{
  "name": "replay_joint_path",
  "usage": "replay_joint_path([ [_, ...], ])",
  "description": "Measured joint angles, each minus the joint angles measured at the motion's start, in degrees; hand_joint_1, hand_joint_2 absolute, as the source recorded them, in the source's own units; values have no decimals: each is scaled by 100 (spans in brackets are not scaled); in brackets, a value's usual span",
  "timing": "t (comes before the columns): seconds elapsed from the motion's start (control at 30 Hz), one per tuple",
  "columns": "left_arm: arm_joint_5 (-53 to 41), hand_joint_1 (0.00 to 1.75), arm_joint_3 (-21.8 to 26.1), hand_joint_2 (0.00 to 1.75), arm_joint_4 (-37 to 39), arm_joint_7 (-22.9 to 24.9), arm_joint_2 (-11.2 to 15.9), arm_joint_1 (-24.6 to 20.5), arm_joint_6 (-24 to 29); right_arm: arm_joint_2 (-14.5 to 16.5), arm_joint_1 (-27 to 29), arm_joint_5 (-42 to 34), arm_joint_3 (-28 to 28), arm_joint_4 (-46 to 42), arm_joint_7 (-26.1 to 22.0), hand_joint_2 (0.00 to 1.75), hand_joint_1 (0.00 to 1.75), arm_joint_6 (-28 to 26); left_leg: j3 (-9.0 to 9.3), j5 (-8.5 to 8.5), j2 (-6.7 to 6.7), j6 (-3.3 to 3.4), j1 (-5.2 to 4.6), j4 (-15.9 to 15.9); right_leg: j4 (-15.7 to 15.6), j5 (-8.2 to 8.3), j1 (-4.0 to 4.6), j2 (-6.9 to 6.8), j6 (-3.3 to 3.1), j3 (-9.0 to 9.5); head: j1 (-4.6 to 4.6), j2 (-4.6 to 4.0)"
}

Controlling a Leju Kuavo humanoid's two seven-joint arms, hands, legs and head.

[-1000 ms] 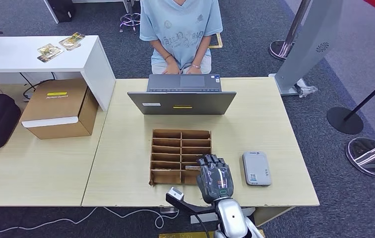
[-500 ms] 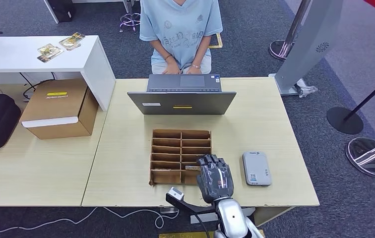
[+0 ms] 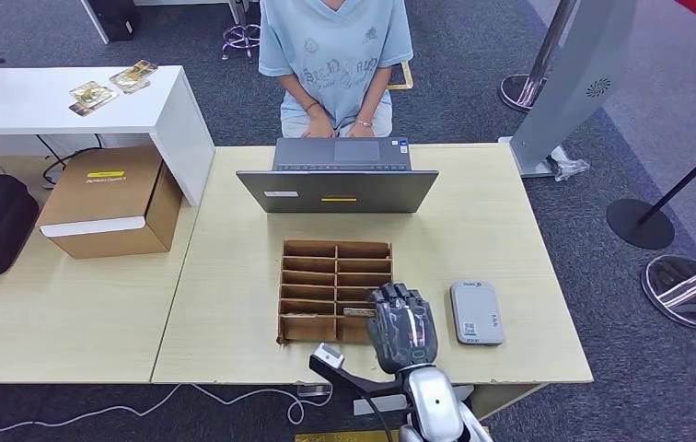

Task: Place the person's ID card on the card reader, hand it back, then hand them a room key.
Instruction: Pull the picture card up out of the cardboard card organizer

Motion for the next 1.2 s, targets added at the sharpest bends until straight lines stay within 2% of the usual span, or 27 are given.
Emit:
replay_joint_path([
  [0.27, -26, 0, 11, 175, 0, 0, 0, 0, -2, 0, 39, 0, -1, -92, 22, 175, 83, 3, 0, 0, 0, 0, 0, 0, 0, 0, 0, 0, 0, 0, 0, 0],
  [0.53, -37, 0, 40, 175, 0, 0, -4, 0, -4, 0, 46, 0, -1, -108, 19, 175, 97, 21, 0, 0, 0, 0, 0, 0, 0, 0, 0, 0, 0, 0, 0, 0],
  [0.7, -52, 0, 46, 175, 0, 0, -8, 0, -4, 0, 48, 1, 0, -108, -6, 175, 86, 27, 0, 0, 0, 0, 0, 0, 0, 0, 0, 0, 0, 0, 0, 0],
  [0.9, -77, 0, 49, 175, 0, 0, -9, -1, -5, 0, 41, 1, 9, -102, -19, 175, 86, 47, -1, 0, 0, 0, 0, 0, 0, 0, 0, 0, 0, 0, 0, 0],
  [1.2, -84, 0, 51, 175, 0, 0, -9, -3, -7, 0, 19, 1, 46, -49, -22, 175, 99, 74, -1, 0, 0, 0, 0, 0, 0, 0, 0, 0, 0, 0, 0, 0],
])
